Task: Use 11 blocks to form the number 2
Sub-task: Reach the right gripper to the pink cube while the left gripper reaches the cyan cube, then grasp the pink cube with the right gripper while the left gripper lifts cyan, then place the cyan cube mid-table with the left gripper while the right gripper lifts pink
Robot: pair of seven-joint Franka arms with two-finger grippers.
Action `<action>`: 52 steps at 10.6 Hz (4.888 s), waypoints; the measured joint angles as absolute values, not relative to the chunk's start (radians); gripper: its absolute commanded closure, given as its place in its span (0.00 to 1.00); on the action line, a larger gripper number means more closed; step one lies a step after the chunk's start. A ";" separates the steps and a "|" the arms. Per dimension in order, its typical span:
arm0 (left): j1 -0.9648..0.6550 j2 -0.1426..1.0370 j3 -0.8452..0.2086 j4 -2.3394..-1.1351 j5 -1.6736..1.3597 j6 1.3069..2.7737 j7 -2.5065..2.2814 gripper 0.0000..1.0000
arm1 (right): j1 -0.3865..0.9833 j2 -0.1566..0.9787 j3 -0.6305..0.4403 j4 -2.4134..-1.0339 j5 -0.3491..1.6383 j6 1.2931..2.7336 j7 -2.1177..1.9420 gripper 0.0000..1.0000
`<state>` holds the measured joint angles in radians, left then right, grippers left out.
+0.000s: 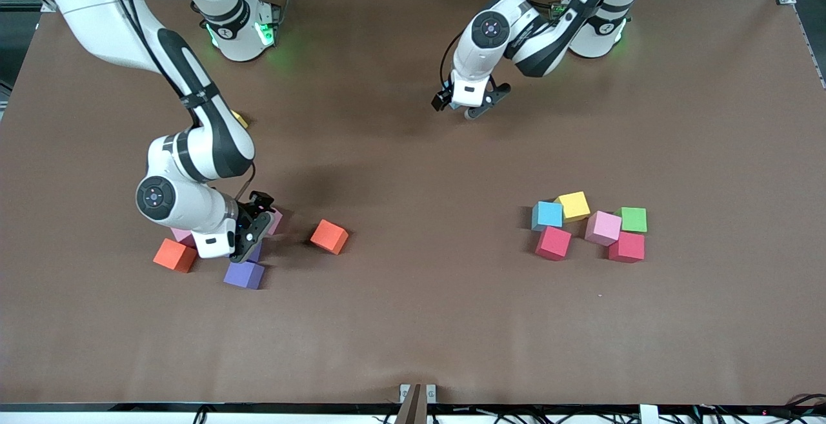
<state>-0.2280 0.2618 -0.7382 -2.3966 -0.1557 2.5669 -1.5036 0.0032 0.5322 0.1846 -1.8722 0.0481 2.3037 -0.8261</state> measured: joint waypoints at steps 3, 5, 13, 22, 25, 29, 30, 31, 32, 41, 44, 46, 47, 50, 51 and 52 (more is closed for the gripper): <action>-0.238 0.282 -0.738 -2.422 -0.156 2.576 -1.511 0.00 | -0.027 0.526 0.190 -1.924 0.054 2.326 -0.847 0.00; -0.239 0.282 -0.738 -2.426 -0.156 2.576 -1.511 0.00 | -0.027 0.514 0.194 -1.939 0.060 2.325 -0.842 0.00; -0.240 0.282 -0.738 -2.462 -0.140 2.575 -1.511 0.00 | -0.017 0.495 0.194 -2.022 0.170 2.430 -0.836 0.00; -0.259 0.332 -0.740 -2.458 0.016 2.624 -1.510 0.81 | 0.010 0.497 0.200 -2.008 0.175 2.436 -0.836 1.00; -0.301 0.351 -0.733 -2.416 0.045 2.639 -1.444 0.81 | 0.010 0.497 0.198 -1.927 0.175 2.327 -0.821 1.00; -0.480 0.379 -0.573 -2.309 0.048 2.613 -1.229 0.83 | 0.010 0.496 0.198 -1.827 0.175 2.195 -0.666 1.00; -0.507 0.394 -0.549 -2.277 0.048 2.591 -1.187 0.83 | 0.010 0.494 0.199 -1.816 0.175 2.173 -0.610 1.00; -0.528 0.407 -0.530 -2.241 0.048 2.559 -1.157 0.82 | 0.012 0.488 0.201 -1.811 0.175 2.153 -0.533 1.00; -0.561 0.421 -0.502 -2.192 0.048 2.495 -1.134 0.82 | 0.018 0.478 0.203 -1.810 0.176 2.129 -0.441 1.00; -0.678 0.549 -0.440 -1.952 0.048 2.212 -1.085 0.75 | 0.042 0.446 0.258 -1.809 0.214 2.107 0.133 0.99; -0.678 0.558 -0.440 -1.940 0.002 2.212 -1.085 0.75 | 0.076 0.437 0.275 -1.810 0.215 2.118 0.277 0.99; -0.679 0.560 -0.439 -1.935 -0.001 2.213 -1.085 0.72 | 0.110 0.421 0.277 -1.839 0.215 2.166 0.331 0.99; -0.678 0.563 -0.438 -1.934 -0.002 2.216 -1.085 0.69 | 0.123 0.411 0.277 -1.863 0.215 2.192 0.343 0.99; -0.678 0.583 -0.437 -1.931 -0.006 2.239 -1.086 0.17 | 0.128 0.384 0.275 -1.899 0.215 2.209 0.346 0.99; -0.678 0.583 -0.437 -1.931 -0.006 2.239 -1.086 0.00 | 0.128 0.377 0.275 -1.903 0.215 2.209 0.346 0.99; -0.678 0.585 -0.437 -1.931 -0.006 2.241 -1.089 0.00 | 0.130 0.367 0.277 -1.912 0.215 2.209 0.346 0.98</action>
